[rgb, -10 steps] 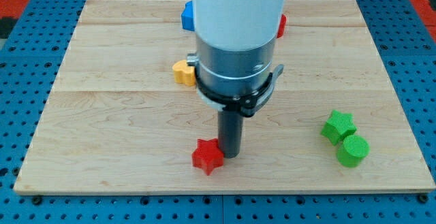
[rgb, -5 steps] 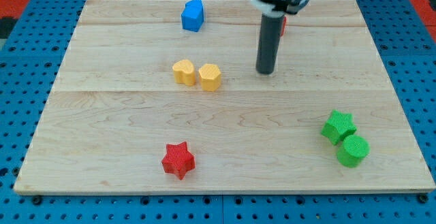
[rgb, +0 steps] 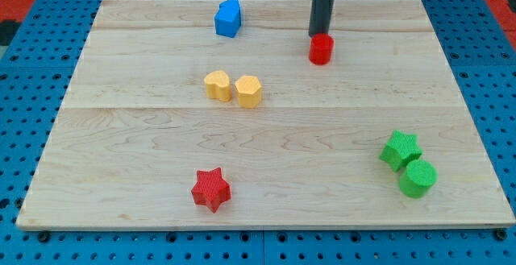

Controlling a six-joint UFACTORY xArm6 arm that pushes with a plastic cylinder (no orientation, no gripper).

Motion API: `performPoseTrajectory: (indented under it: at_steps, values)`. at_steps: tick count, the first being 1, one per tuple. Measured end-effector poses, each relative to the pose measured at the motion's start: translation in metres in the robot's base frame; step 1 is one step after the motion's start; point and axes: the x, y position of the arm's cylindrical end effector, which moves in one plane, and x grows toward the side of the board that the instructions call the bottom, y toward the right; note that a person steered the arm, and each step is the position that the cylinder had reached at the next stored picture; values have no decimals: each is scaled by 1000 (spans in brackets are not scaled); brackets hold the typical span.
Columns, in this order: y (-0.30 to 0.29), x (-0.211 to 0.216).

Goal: Place the red circle above the red star

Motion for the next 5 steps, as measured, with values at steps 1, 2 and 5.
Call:
performPoseTrajectory:
  at_steps: [1,2,5]
  values:
    - [5,50]
    - [10,93]
    - [-20,192]
